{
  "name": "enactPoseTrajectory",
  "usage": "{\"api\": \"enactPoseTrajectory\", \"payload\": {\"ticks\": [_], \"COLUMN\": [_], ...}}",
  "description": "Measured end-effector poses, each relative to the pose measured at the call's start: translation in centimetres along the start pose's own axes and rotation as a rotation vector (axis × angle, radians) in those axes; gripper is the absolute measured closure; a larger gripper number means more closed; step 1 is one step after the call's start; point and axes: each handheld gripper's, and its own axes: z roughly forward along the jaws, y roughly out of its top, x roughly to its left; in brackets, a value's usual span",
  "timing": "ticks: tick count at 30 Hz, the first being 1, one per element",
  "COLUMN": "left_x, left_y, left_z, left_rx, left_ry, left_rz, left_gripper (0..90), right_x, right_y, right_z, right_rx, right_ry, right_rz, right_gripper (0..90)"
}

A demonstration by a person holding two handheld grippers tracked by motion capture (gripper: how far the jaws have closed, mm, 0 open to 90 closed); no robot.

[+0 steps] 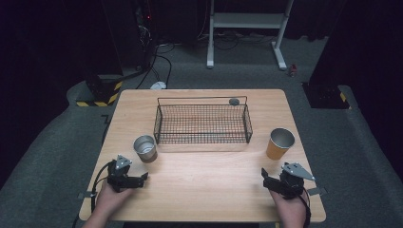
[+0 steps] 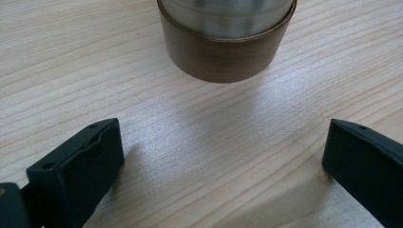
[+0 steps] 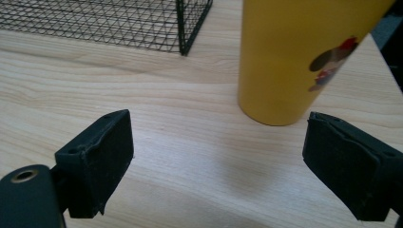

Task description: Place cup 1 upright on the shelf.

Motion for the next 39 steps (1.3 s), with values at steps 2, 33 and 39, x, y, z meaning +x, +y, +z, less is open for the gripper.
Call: {"api": "enactPoseTrajectory", "payload": {"ticks": [2,33,39], "left_x": [0.0,0.0,0.0], "left_y": [0.0,0.0,0.0], "left_z": [0.0,0.0,0.0], "left_rx": [0.000,0.003,0.002], "left_ry": [0.001,0.004,0.002], "left_rz": [0.002,-0.001,-0.004], "left_gripper": [0.5,0.6,0.5], "right_x": [-0.3,-2.3,-2.6], "right_y": [0.0,1.6,1.9], "right_z": [-0.1,0.0,0.7], "right_rx": [-0.005,-0.056,-0.034], "right_ry": [-0.008,-0.066,-0.067], "right_rz": [0.006,0.013,0.026], "right_gripper": [10.0,10.9,10.8]}}
